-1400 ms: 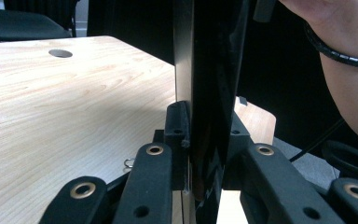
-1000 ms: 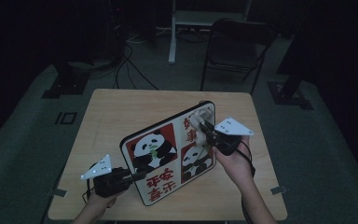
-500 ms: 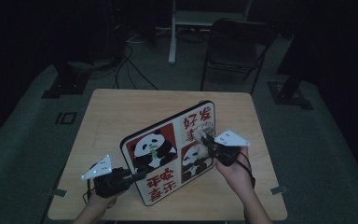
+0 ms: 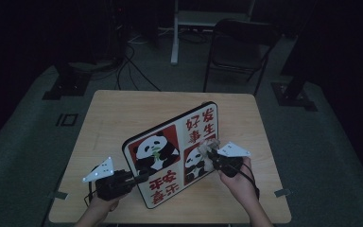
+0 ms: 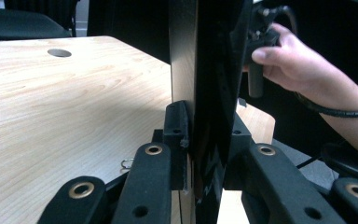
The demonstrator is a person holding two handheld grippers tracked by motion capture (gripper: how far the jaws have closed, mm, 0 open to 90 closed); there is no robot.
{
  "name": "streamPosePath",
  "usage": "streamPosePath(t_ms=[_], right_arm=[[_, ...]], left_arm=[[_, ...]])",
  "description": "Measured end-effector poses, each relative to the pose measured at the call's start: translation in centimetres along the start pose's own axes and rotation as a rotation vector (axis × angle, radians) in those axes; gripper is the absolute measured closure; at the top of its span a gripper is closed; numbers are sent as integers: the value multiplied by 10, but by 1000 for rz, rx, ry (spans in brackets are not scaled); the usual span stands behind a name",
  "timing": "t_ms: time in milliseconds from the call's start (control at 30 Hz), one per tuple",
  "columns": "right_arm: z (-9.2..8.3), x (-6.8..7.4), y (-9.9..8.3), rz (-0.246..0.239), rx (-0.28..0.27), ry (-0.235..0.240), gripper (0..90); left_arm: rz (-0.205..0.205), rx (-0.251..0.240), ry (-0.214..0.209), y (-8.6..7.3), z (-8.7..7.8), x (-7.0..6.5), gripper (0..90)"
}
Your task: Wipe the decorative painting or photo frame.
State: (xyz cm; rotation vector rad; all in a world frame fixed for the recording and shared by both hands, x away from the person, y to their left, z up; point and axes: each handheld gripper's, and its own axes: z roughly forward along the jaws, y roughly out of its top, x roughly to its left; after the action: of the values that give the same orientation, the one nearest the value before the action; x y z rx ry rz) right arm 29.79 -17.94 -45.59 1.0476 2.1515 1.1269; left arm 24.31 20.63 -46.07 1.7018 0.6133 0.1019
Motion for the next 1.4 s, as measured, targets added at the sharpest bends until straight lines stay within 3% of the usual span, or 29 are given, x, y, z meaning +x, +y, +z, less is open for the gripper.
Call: streamPosePath(t_ms=[733, 933, 1100, 1400], right_arm=[[23, 2, -45, 28, 165, 22, 807], [21, -1, -46, 41, 184, 38, 808], [4, -3, -30, 48, 107, 35, 808], [-39, -2, 26, 26, -96, 35, 808]], left_arm=[[-5, -1, 4, 0, 1, -1, 779], [-5, 0, 15, 1, 1, -1, 782], [-12, 0, 18, 1, 1, -1, 788], [-15, -2, 20, 1, 1, -1, 789]])
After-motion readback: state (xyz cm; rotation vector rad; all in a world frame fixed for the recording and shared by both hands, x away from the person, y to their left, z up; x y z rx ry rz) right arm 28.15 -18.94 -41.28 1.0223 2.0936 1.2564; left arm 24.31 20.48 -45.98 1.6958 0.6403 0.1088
